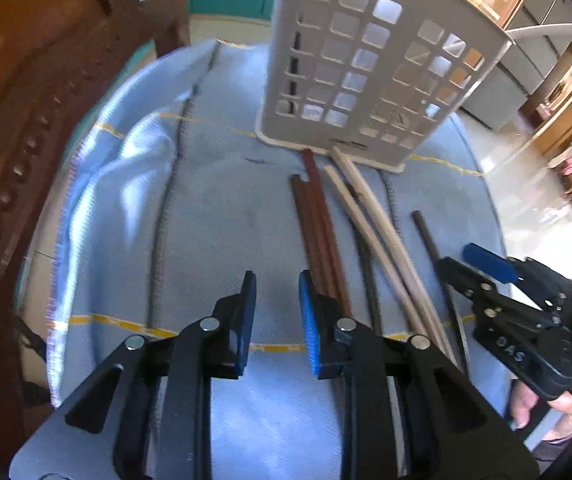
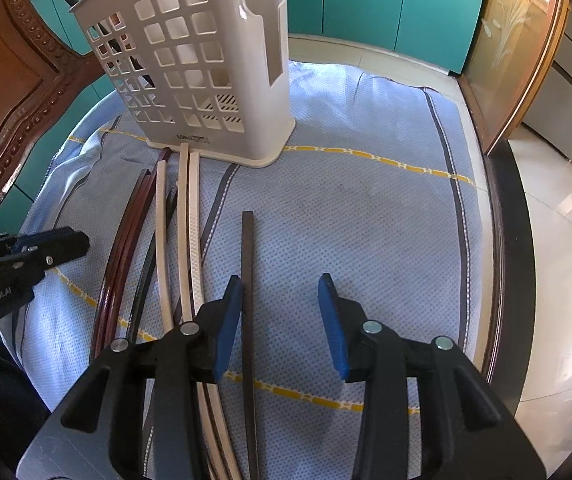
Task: Organize utensils
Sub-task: 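Close the left tool on a dark brown chopstick while the right tool grips a dark chopstick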
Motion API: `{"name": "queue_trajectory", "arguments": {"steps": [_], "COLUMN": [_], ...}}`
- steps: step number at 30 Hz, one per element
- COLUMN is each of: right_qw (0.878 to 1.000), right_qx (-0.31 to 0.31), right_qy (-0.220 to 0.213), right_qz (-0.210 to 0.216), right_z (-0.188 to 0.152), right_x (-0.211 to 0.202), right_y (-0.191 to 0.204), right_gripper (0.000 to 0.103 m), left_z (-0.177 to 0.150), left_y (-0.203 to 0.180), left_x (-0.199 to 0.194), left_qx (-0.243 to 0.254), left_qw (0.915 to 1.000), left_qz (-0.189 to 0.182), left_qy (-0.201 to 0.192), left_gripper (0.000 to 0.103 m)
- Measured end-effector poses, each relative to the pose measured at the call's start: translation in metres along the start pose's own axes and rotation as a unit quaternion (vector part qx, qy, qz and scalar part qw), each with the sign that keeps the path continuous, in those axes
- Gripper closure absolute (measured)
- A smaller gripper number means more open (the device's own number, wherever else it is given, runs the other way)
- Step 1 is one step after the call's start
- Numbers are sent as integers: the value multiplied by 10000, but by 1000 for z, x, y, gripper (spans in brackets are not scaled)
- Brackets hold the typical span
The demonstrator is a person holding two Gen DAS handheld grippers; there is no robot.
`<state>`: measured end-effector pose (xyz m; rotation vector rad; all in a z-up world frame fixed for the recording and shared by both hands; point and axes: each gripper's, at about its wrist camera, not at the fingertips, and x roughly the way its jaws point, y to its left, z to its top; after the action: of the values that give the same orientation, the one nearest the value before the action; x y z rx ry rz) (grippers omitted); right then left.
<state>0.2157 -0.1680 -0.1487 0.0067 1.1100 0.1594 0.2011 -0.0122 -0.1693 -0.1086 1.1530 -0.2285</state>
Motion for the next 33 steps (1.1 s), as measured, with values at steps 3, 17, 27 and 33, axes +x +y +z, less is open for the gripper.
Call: {"name": "queue_trajectory", "arguments": {"steps": [3,17,27,33], "right_qw": [10000,10000,10000,10000], "right_qx": [12,9,34,32], "right_qy": [6,18,23,26], "right_qz": [5,-8,-37,-42], "right_z": [0,0,-1,-1], "right_x": [0,0,-1,-1], "right_y": [0,-1,-3,-4], "right_gripper": [64,63,62,61], "left_z": [-4,-3,0,1], "left_y": [-5,-30,-13,-6], "left_x": [3,15,16,0], "left_qx": [71,493,247,230], "left_qw": [9999,9983,9993,9996], "left_qz": [-65,280,-164,-146], "left_qy": [66,121,239,11], "left_gripper": [79,81,90,90]}}
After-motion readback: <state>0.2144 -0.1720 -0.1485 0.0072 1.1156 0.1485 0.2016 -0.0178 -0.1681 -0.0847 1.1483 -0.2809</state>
